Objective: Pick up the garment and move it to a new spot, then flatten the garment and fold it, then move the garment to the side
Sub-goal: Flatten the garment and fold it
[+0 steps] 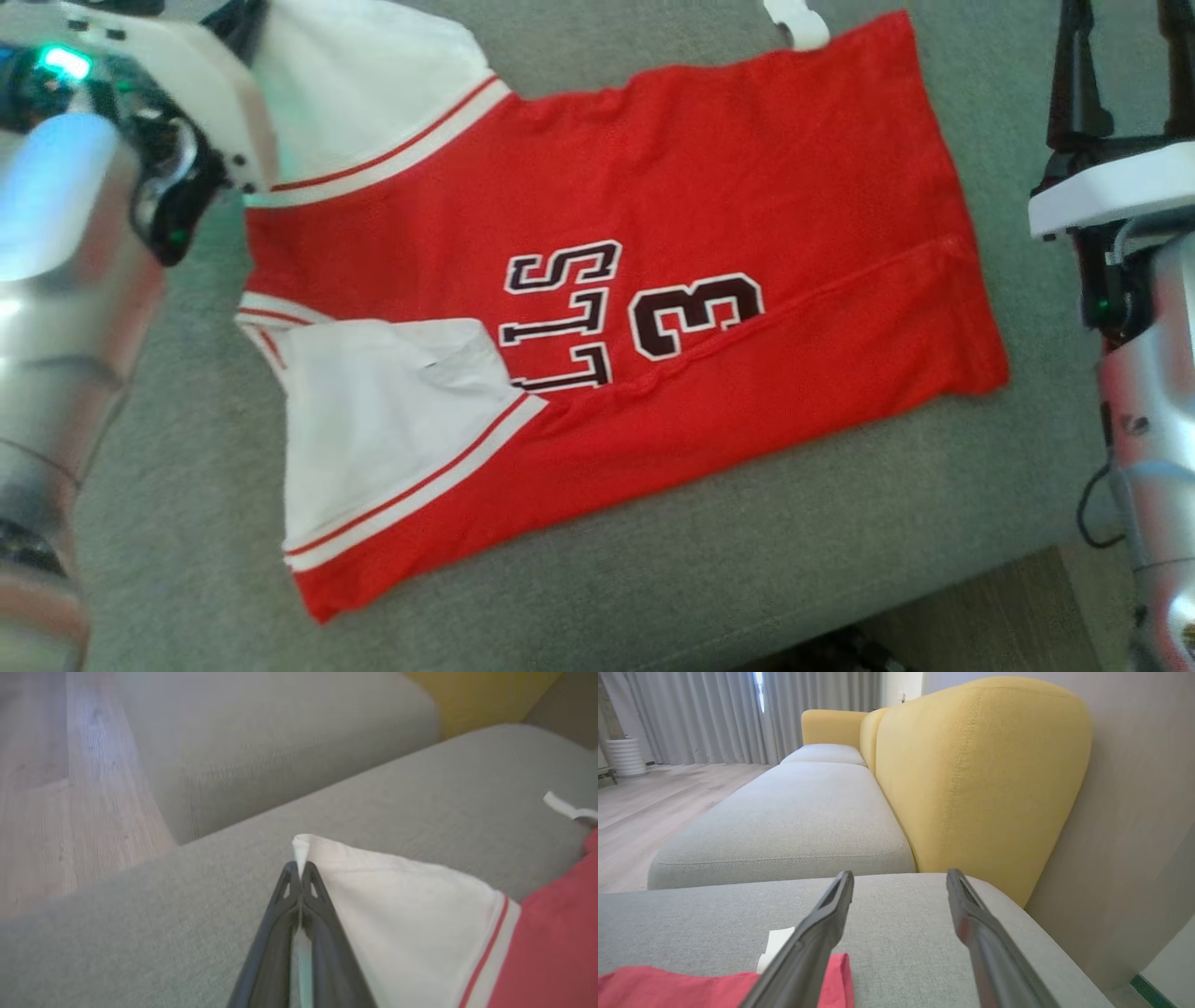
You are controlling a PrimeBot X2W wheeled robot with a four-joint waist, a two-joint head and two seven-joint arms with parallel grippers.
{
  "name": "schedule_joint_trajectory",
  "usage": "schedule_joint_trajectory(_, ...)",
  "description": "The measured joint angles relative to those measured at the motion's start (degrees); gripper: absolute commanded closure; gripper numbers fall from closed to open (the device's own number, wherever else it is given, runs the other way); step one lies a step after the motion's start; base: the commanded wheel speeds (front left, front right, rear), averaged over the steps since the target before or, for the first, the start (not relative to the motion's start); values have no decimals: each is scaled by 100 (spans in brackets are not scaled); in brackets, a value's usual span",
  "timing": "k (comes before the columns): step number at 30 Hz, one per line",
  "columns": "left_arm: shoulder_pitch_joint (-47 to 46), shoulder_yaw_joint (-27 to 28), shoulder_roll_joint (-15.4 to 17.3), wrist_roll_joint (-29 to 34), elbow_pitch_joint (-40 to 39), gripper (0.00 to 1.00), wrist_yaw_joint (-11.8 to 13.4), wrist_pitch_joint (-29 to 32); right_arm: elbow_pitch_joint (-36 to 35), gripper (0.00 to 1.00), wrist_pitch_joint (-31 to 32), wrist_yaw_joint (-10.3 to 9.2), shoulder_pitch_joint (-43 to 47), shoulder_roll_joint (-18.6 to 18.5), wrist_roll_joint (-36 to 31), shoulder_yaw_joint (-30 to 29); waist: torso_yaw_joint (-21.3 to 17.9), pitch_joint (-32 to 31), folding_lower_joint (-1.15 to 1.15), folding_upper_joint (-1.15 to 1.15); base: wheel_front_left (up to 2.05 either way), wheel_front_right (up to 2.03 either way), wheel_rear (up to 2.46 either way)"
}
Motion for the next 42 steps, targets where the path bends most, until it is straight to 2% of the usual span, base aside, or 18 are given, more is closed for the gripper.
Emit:
schedule_joint_trajectory(7, 20, -71, -268, -30, -459, 100, 0, -1024, 287, 0, 548, 0, -30, -315, 112, 338, 460, -298, 0, 0, 0, 0, 0)
schedule_joint_trajectory(13, 358, -243, -309, 2, -1085, 100, 0, -1344, 854, 0, 1356, 0, -32, -714, 368, 780, 904, -510, 0, 0, 0, 0, 0)
schedule_joint_trajectory(24, 701, -500, -275, 119, -2368, 100, 114, -1245, 1825, 0, 2006, 0, -394, -1368, 506, 1069, 1581, -422, 0, 0, 0, 0, 0)
schedule_joint_trajectory(30, 716, -517, -265, 120, -2681, 100, 259, -1185, 2171, 0, 2007, 0, -673, -1464, 506, 1230, 1719, -175, 1, 0, 0, 0, 0)
schedule_joint_trajectory(40, 702, -514, -242, 119, -2815, 100, 364, -1132, 2509, 0, 2008, 0, -1098, -1529, 587, 1634, 1746, 17, 0, 0, 0, 0, 0)
schedule_joint_trajectory(41, 701, -494, -241, 115, -2819, 100, 387, -1139, 2533, 36, 2030, 0, -1125, -1529, 633, 1696, 1738, 22, 0, 0, 0, 0, 0)
schedule_joint_trajectory(42, 698, -479, -240, 97, -2824, 100, 407, -1139, 2544, 82, 2063, 0, -1146, -1528, 682, 1770, 1728, 26, 1, 0, 0, 0, 0)
